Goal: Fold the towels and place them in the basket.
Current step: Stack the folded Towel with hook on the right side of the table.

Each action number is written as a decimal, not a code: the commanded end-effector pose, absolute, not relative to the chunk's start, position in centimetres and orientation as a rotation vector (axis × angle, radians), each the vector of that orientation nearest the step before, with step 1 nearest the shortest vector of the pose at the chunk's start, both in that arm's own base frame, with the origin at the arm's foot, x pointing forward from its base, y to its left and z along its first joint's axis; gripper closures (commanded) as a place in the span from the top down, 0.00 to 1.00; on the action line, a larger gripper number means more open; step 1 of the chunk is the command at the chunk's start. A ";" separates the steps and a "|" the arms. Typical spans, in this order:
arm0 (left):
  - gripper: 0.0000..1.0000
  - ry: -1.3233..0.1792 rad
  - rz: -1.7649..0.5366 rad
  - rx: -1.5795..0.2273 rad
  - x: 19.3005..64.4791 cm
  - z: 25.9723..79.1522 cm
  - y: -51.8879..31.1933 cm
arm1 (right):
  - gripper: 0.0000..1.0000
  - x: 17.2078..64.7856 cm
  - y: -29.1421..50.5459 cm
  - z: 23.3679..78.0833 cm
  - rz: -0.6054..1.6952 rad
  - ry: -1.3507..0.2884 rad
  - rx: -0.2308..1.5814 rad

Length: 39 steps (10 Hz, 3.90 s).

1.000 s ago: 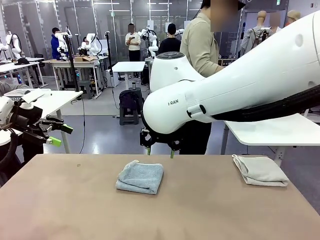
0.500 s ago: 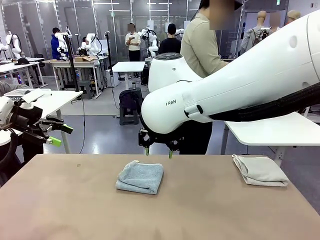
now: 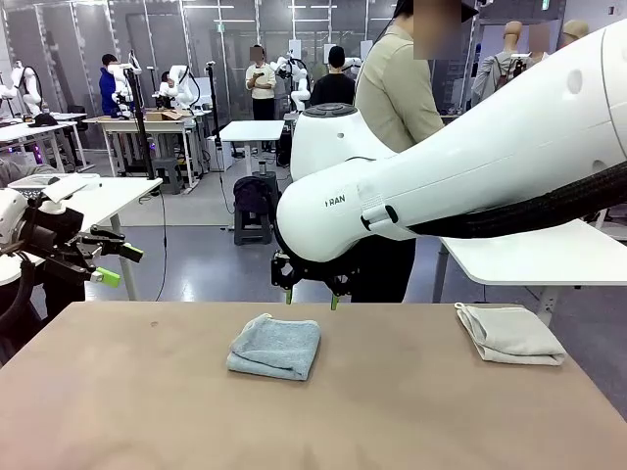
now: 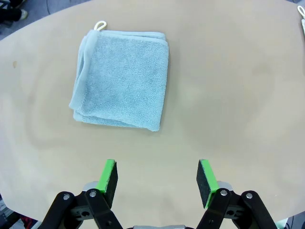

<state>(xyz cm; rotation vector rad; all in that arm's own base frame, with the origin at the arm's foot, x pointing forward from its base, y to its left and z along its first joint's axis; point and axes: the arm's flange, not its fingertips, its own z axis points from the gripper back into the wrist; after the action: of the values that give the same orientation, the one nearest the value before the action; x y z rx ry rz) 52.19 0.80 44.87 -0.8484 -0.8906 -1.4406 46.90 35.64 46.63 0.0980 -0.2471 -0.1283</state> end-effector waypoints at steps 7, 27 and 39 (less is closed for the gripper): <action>1.00 -0.896 -1.448 -0.839 51.8 44.9 0.8 | 0.84 52.2 34.8 40.7 -0.256 -0.250 0.169; 1.00 -0.896 -1.448 -0.839 51.8 44.9 0.8 | 0.42 56.0 34.9 29.4 -0.111 -0.308 0.234; 1.00 -0.896 -1.448 -0.839 51.8 44.9 0.8 | 0.00 54.3 27.7 39.9 0.136 -0.235 0.067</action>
<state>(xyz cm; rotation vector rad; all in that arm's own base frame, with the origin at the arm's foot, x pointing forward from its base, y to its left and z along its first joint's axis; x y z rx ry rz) 52.18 0.80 44.87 -0.8483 -0.8907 -1.4407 54.93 29.57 38.32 0.1056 -0.2459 0.0831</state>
